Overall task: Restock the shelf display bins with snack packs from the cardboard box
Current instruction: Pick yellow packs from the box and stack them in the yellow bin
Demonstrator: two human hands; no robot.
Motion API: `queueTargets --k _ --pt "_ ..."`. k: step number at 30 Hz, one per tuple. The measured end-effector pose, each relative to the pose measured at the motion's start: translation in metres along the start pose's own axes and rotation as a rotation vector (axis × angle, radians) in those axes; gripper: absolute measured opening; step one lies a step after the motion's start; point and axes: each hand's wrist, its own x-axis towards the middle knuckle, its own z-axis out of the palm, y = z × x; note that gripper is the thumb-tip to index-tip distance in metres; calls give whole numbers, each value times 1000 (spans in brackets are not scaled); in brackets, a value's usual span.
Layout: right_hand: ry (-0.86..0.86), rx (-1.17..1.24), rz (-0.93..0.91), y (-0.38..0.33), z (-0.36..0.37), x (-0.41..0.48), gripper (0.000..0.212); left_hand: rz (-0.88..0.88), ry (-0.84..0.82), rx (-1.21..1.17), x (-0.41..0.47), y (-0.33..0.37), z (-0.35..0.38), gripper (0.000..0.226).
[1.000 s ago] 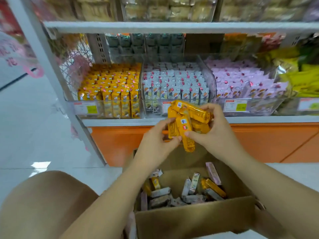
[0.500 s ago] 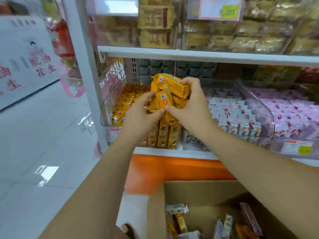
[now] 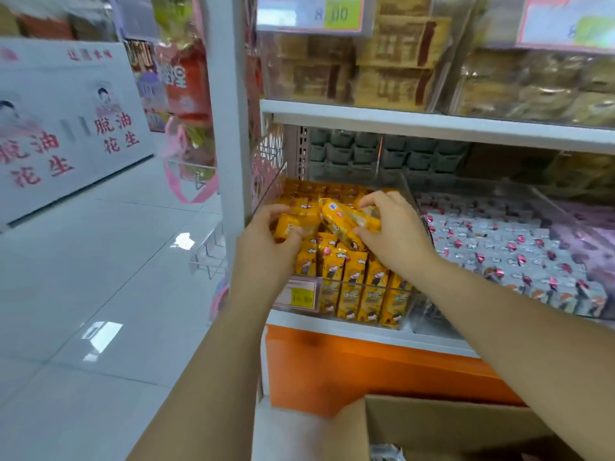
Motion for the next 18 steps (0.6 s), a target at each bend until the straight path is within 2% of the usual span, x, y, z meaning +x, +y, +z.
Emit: queueTargets --k 3,6,10,12,14,16,18 --pt "37 -12 -78 -11 -1 -6 30 4 37 -23 -3 1 -12 25" --pt "-22 87 -224 -27 1 -11 31 13 72 -88 -6 5 -22 28" --pt "-104 177 -272 -44 0 -14 46 -3 100 -218 -6 10 -31 33" --pt "-132 316 -187 -51 -3 -13 57 -2 80 -292 -4 12 -34 35" --pt "-217 664 23 -58 -8 -11 64 30 14 -340 -3 12 -38 38" --pt "-317 1007 263 -59 -15 -9 54 76 -96 -351 -4 13 -39 42" --pt "-347 1100 312 -56 -21 -8 34 100 -193 -325 -6 13 -38 44"
